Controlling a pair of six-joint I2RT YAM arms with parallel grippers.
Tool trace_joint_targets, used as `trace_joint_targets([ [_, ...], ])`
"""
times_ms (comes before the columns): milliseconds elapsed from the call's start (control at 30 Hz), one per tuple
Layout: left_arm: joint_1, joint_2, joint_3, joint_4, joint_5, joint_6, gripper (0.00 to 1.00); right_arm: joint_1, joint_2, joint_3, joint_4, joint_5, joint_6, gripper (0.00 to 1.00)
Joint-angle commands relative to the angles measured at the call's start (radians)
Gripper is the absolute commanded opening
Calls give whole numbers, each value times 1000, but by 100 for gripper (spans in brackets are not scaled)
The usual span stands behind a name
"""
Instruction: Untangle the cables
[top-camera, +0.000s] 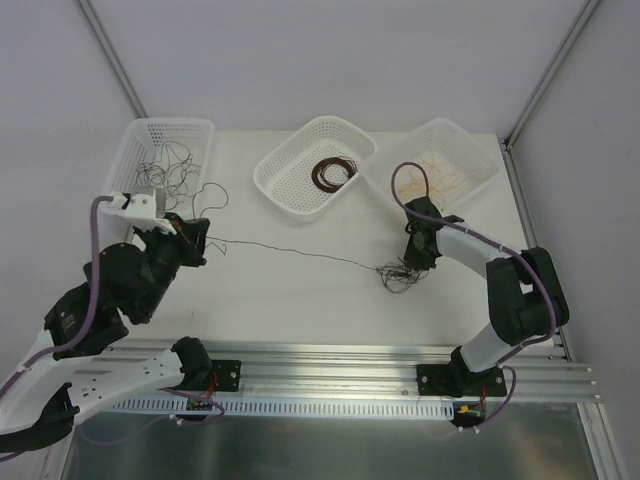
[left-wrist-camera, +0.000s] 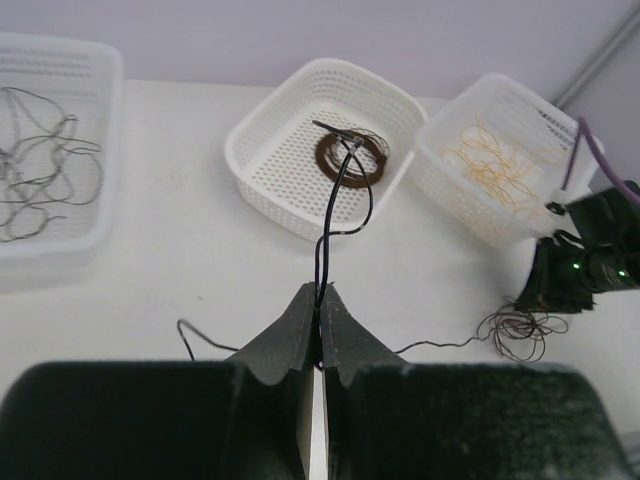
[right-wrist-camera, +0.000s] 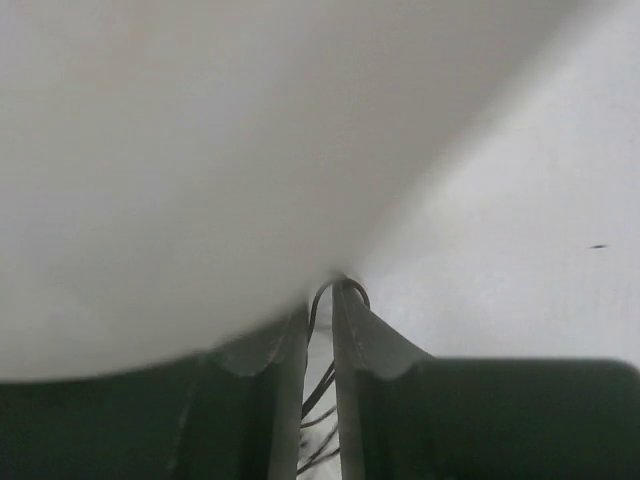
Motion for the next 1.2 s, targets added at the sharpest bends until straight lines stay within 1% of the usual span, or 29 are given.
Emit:
trace_joint_targets([
  [0, 8, -27, 136, -125, -178, 97, 0, -93, -35, -26, -27, 23, -3, 18],
  [167, 7, -48, 262, -223, -245, 123, 0, -223, -71, -31, -42, -3, -3, 18],
  [300, 7, -56, 320, -263, -264, 150, 0, -312, -88, -45, -48, -29, -3, 17],
  [400, 7, -41, 353, -298, -290, 178, 0, -357, -104, -52, -59, -6, 3, 15],
  [433, 5, -32, 363, -307, -298, 184, 0, -390, -107, -56, -67, -5, 8, 12],
  [533, 5, -16, 411, -347, -310, 184, 0, -470, -135, -74, -62, -55, 6, 11],
  [567, 5, -16, 425, -352, -308, 187, 0, -472, -143, -74, -64, -54, -3, 11],
  [700, 4, 4, 411, -350, -282, 183, 0, -455, -193, -69, -67, -107, -29, 12],
  [800, 4, 49, 374, -352, -264, 189, 0, -403, -222, -62, -79, -100, -55, 13],
  [900, 4, 112, 330, -330, -203, 161, 0, -363, -236, -37, -107, -118, -103, 19],
  [933, 4, 129, 293, -300, -183, 146, 0, -328, -261, -33, -107, -124, -124, 25],
  [967, 5, 161, 272, -280, -132, 143, 0, -307, -273, -29, -105, -123, -159, 29],
  [1000, 5, 180, 250, -260, -106, 125, 0, -261, -287, -13, -117, -117, -176, 37],
  [1067, 10, 218, 192, -203, -46, 105, 0, -216, -319, 3, -128, -103, -204, 45],
  [1100, 16, 256, 174, -182, 10, 94, 0, -193, -333, 9, -131, -101, -228, 48],
  [1133, 40, 273, 132, -159, 50, 82, 0, -144, -344, 13, -127, -108, -235, 52],
  [1167, 57, 306, 112, -116, 89, 74, 0, -120, -371, 12, -122, -118, -241, 53],
])
